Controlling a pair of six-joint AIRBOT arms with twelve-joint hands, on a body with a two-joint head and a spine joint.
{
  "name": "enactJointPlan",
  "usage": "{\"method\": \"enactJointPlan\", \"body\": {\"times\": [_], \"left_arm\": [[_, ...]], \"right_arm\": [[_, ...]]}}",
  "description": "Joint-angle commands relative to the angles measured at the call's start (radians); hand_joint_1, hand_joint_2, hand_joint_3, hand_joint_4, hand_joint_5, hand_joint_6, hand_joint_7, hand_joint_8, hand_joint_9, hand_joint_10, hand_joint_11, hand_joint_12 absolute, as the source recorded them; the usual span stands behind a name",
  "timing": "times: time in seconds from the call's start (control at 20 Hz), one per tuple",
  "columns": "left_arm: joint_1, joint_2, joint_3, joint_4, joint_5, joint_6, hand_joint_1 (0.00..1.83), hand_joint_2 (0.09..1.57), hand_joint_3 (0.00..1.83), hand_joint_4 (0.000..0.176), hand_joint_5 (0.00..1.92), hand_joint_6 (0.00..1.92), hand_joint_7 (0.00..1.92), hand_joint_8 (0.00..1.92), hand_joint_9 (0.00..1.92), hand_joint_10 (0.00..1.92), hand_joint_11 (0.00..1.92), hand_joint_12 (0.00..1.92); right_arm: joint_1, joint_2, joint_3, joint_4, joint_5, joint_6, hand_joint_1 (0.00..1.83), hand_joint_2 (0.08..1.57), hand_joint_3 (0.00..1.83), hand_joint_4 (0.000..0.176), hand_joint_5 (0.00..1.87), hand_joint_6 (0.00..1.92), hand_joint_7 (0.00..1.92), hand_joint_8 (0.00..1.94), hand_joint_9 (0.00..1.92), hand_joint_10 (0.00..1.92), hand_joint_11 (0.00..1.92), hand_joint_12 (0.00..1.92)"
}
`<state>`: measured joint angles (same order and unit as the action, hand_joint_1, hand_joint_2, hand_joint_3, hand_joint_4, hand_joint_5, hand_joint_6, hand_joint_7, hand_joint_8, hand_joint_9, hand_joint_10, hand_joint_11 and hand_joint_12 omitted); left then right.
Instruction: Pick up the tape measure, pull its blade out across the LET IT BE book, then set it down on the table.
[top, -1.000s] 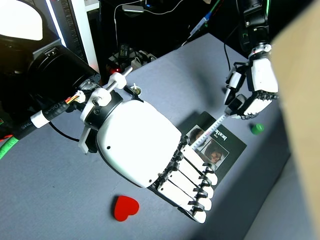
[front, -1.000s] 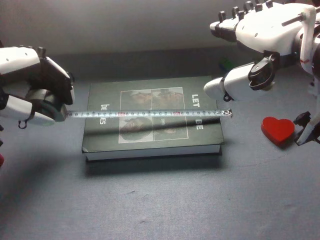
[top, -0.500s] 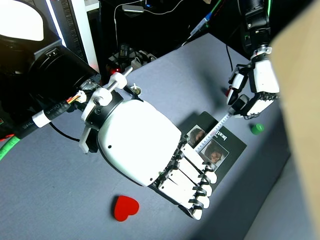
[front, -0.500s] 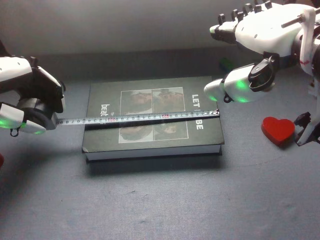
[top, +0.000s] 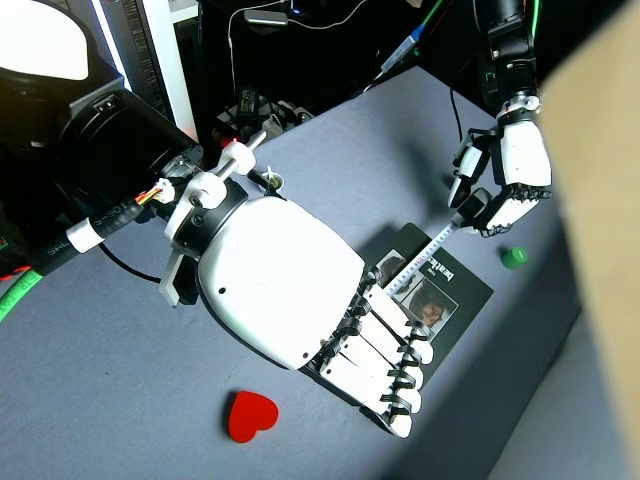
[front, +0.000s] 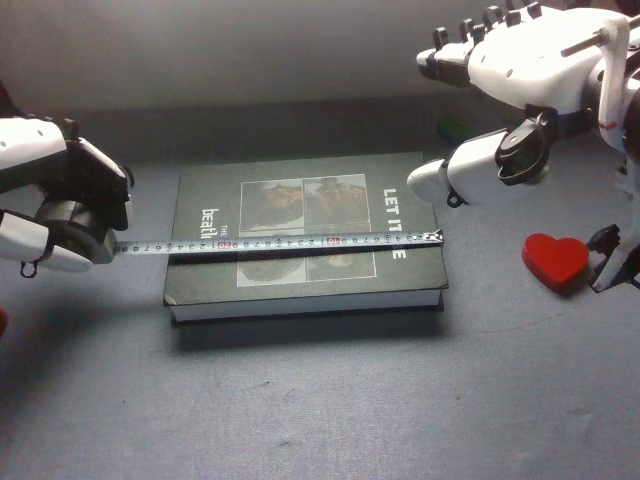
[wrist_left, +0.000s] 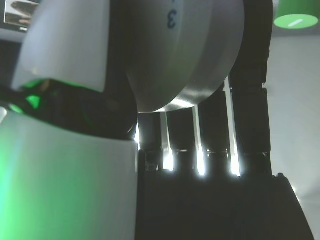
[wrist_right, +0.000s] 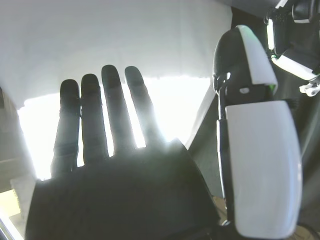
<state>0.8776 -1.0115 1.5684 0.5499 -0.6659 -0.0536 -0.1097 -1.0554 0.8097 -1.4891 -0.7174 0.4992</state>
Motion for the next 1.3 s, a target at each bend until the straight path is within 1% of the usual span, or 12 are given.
{"method": "enactJointPlan", "body": {"times": [0.0, 0.1, 0.25, 0.3, 0.35, 0.45, 0.6, 0.7, 0.9, 1.05, 1.1, 1.25], "left_arm": [[-0.007, 0.0, 0.007, -0.052, -0.082, -0.005, 1.39, 1.07, 0.0, 0.0, 0.91, 0.85, 1.15, 0.68, 1.06, 1.07, 1.12, 0.86], [-0.008, 0.0, 0.002, -0.051, -0.083, -0.005, 1.39, 1.08, 0.0, 0.0, 0.89, 0.86, 1.13, 0.71, 1.05, 1.1, 1.11, 0.87], [-0.009, 0.0, 0.005, -0.052, -0.084, -0.005, 1.4, 1.03, 0.0, 0.0, 1.0, 0.67, 1.24, 0.55, 1.16, 0.96, 1.14, 0.85], [-0.009, 0.0, 0.007, -0.052, -0.088, -0.005, 1.4, 1.03, 0.0, 0.0, 1.0, 0.67, 1.24, 0.55, 1.16, 0.96, 1.14, 0.85], [-0.014, 0.001, 0.005, -0.052, -0.088, -0.005, 1.39, 1.07, 0.0, 0.0, 0.92, 0.82, 1.13, 0.7, 1.08, 1.05, 1.13, 0.83], [-0.029, 0.018, -0.019, -0.052, -0.079, -0.008, 1.39, 1.07, 0.0, 0.0, 0.93, 0.81, 1.14, 0.69, 1.05, 1.09, 1.11, 0.86], [-0.078, 0.08, -0.121, -0.051, -0.015, -0.002, 1.39, 1.08, 0.0, 0.0, 0.92, 0.81, 1.14, 0.69, 1.03, 1.13, 1.08, 0.89], [-0.101, 0.108, -0.168, -0.051, 0.01, 0.007, 1.39, 1.08, 0.0, 0.0, 0.92, 0.81, 1.14, 0.7, 1.03, 1.13, 1.08, 0.89], [-0.161, 0.234, -0.351, -0.051, 0.104, 0.038, 1.39, 1.06, 0.0, 0.0, 0.98, 0.74, 1.17, 0.66, 1.03, 1.12, 1.07, 0.93], [-0.14, 0.327, -0.469, -0.054, 0.152, 0.044, 1.39, 1.06, 0.0, 0.0, 0.99, 0.74, 1.17, 0.65, 1.06, 1.09, 1.08, 0.93], [-0.122, 0.344, -0.493, -0.06, 0.154, 0.044, 1.39, 1.06, 0.0, 0.0, 0.99, 0.74, 1.17, 0.65, 1.06, 1.08, 1.08, 0.93], [-0.031, 0.352, -0.529, -0.13, 0.118, 0.075, 1.39, 1.06, 0.0, 0.0, 1.0, 0.73, 1.2, 0.61, 1.04, 1.09, 1.08, 0.91]], "right_arm": [[0.006, 0.004, -0.005, -0.07, -0.006, 0.007, 0.42, 1.04, 0.0, 0.0, 0.14, 0.0, 0.17, 0.0, 0.12, 0.0, 0.0, 0.36], [0.006, 0.004, -0.005, -0.07, -0.006, 0.007, 0.42, 1.05, 0.0, 0.0, 0.15, 0.0, 0.18, 0.0, 0.13, 0.0, 0.0, 0.42], [0.006, 0.005, -0.005, -0.07, -0.006, 0.007, 0.41, 1.06, 0.0, 0.0, 0.16, 0.0, 0.19, 0.0, 0.14, 0.0, 0.0, 0.44], [0.006, 0.005, -0.005, -0.071, -0.005, 0.007, 0.41, 1.06, 0.0, 0.0, 0.16, 0.0, 0.19, 0.0, 0.14, 0.0, 0.0, 0.44], [0.006, 0.005, -0.005, -0.071, -0.004, 0.007, 0.42, 1.06, 0.0, 0.0, 0.16, 0.0, 0.18, 0.0, 0.13, 0.0, 0.0, 0.41], [0.006, 0.005, -0.006, -0.071, -0.005, 0.007, 0.42, 1.06, 0.0, 0.0, 0.14, 0.0, 0.17, 0.0, 0.12, 0.0, 0.0, 0.43], [0.006, 0.006, -0.008, -0.071, -0.004, 0.007, 0.42, 1.05, 0.0, 0.0, 0.2, 0.01, 0.23, 0.01, 0.2, 0.01, 0.0, 0.57], [0.006, 0.007, -0.009, -0.071, -0.004, 0.007, 0.43, 1.05, 0.0, 0.0, 0.2, 0.01, 0.24, 0.01, 0.2, 0.01, 0.0, 0.55], [0.004, 0.007, -0.01, -0.073, -0.004, 0.007, 0.44, 1.03, 0.0, 0.0, 0.21, 0.0, 0.26, 0.0, 0.22, 0.0, 0.0, 0.63], [0.003, 0.009, -0.012, -0.073, -0.004, 0.007, 0.44, 1.03, 0.0, 0.0, 0.2, 0.0, 0.26, 0.0, 0.22, 0.0, 0.0, 0.59], [0.003, 0.01, -0.013, -0.074, -0.004, 0.007, 0.44, 1.03, 0.0, 0.0, 0.19, 0.0, 0.22, 0.0, 0.17, 0.0, 0.0, 0.44], [0.002, 0.011, -0.017, -0.079, -0.004, 0.007, 0.43, 1.03, 0.0, 0.0, 0.16, 0.0, 0.18, 0.0, 0.11, 0.0, 0.0, 0.34]]}}
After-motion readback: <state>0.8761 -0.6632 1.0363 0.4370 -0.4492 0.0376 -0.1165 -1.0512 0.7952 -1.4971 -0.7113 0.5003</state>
